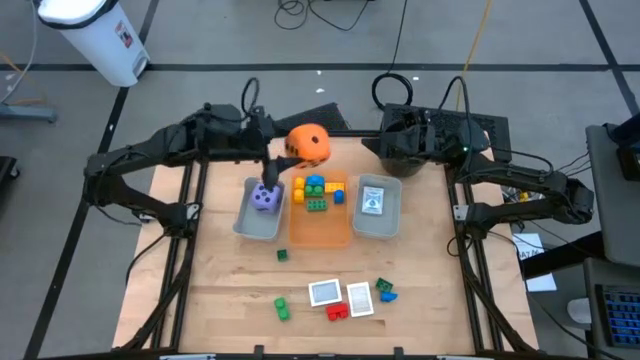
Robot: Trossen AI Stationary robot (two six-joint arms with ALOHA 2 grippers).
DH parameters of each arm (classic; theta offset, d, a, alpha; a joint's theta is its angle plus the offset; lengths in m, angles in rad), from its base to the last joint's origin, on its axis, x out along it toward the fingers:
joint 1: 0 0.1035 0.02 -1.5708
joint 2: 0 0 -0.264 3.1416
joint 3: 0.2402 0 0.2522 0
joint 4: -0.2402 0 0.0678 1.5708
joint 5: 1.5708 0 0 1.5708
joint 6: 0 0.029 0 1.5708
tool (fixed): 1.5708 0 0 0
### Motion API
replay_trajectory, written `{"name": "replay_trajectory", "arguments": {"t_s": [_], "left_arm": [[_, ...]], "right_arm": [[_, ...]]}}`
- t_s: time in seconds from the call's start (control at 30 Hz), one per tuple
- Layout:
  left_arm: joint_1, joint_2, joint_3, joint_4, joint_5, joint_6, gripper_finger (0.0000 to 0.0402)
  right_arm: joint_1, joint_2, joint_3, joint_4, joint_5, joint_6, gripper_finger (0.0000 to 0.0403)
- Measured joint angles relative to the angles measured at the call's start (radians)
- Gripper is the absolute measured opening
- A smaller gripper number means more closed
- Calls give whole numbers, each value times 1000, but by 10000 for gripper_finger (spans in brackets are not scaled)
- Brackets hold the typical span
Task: Pick & Place Toys
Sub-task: Put the orange dice into the left gray bin
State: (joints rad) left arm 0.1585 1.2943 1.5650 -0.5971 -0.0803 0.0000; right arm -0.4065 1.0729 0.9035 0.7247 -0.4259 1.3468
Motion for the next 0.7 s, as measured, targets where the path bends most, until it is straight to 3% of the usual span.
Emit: {"name": "replay_trajectory", "arguments": {"t_s": [0.47,0.7], "left_arm": [[-63,-33,0,-581,0,-331,314],[-129,-21,-1,-742,-1,-376,313]], "right_arm": [[0,0,0,-3,-2,-1,391],[0,0,0,-3,-15,-10,391]]}}
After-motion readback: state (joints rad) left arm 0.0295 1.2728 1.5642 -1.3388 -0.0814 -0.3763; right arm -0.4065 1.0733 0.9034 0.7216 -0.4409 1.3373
